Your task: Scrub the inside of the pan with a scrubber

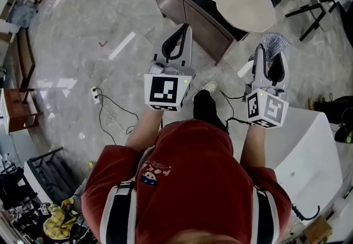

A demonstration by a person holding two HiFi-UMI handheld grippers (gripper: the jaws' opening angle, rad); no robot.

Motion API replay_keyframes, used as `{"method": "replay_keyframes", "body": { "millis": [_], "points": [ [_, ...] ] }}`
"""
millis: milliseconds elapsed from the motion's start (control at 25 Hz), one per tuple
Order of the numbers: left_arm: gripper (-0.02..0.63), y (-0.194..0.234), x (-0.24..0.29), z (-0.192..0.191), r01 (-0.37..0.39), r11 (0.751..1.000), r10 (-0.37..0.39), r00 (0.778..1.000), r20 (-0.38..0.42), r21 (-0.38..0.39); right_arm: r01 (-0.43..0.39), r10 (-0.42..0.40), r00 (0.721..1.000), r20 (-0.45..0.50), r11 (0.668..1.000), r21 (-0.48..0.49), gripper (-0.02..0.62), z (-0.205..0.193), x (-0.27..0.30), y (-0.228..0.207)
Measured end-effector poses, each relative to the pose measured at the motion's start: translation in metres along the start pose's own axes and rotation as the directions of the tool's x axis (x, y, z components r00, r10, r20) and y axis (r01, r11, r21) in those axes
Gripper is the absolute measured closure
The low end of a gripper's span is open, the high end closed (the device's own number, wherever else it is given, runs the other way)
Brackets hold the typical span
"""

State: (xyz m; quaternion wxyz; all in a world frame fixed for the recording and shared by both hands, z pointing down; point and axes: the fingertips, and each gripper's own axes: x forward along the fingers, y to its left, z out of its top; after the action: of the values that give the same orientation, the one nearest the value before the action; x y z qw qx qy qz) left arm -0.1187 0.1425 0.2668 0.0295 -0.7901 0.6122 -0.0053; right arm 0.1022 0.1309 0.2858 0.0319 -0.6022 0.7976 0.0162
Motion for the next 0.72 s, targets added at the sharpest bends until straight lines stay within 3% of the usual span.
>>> {"method": "replay_keyframes", "body": {
  "millis": [320, 720],
  "points": [
    [0.6, 0.0, 0.122, -0.015, 0.089, 0.996, -0.087, 0.993, -0.079, 0.026, 0.059, -0.057, 0.998, -0.03, 0.996, 0.064, 0.388, -0.023, 0.092, -0.047],
    [0.6, -0.02, 0.231, -0.021, 0.19, 0.981, -0.185, 0.977, -0.108, 0.04, 0.144, -0.138, 0.988, -0.066, 0.985, 0.098, 0.393, -0.042, 0.144, -0.11]
  ]
}}
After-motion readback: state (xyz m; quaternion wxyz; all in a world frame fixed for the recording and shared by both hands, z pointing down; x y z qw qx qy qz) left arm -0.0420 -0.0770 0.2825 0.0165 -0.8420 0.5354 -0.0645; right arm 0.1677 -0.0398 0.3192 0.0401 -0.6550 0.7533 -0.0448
